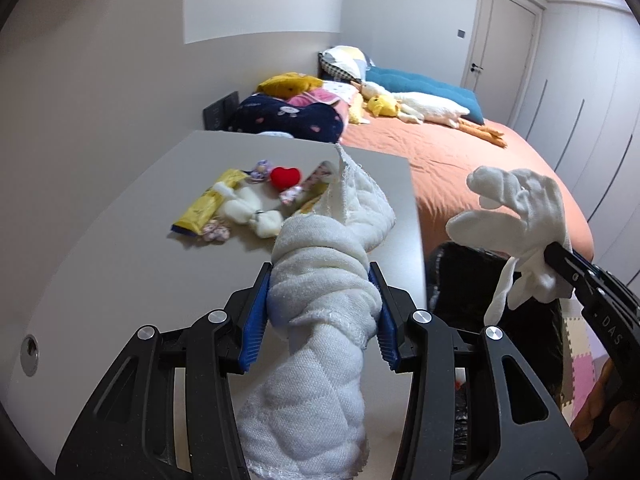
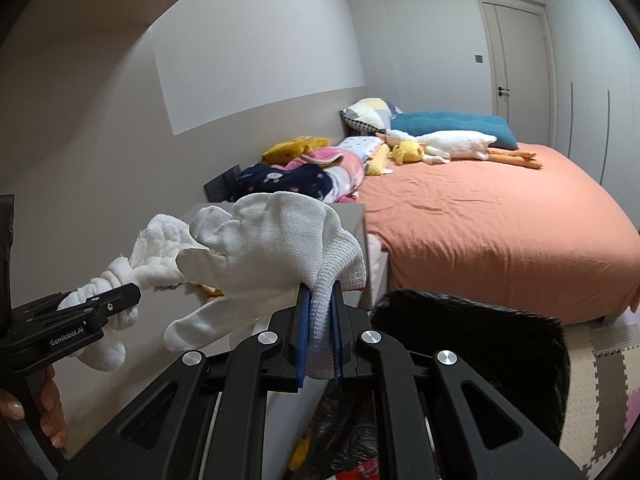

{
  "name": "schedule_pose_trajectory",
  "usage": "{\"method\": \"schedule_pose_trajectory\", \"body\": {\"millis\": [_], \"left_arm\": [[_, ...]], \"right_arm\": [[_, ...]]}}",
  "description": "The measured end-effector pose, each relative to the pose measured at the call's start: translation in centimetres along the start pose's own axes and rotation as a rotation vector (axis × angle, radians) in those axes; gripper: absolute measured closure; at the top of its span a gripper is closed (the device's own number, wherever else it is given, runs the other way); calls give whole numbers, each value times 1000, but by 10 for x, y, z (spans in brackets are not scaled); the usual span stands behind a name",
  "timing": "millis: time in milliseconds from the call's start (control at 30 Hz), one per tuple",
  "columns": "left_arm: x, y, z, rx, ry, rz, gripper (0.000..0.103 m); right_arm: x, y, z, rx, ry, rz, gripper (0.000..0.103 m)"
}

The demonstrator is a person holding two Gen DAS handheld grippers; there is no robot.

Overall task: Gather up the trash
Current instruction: 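Carry the gloves and towel over the bin and open both grippers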

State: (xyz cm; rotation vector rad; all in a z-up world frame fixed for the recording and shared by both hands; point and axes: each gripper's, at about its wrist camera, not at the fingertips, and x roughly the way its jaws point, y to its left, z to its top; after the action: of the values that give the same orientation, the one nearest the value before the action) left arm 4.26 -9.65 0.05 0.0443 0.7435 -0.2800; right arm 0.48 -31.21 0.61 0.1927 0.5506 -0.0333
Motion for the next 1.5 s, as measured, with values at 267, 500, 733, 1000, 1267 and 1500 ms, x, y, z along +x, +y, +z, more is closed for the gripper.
{"method": "schedule_pose_trajectory", "body": {"millis": [267,500,733,1000,1267,1500], "left_arm": [[3,-36,2,27,1,-26,57],[10,-72,4,60,12,-62,57],[17,-110,2,106,26,-101,57],[28,-147,-3,157,54,-143,56],[38,-176,-15,206,94,-192,6],[38,-187,-27,291,94,-111,6]], "right_arm": [[-20,-36,0,33,-21,-29,92],[-32,-62,0,59,-29,-59,92],[-40,-91,1,88,-32,-105,92],[-46,-121,-2,117,-20,-153,92],[-46,-148,-6,200,3,-207,40],[-58,-166,-8,283,-59,-221,27]]}}
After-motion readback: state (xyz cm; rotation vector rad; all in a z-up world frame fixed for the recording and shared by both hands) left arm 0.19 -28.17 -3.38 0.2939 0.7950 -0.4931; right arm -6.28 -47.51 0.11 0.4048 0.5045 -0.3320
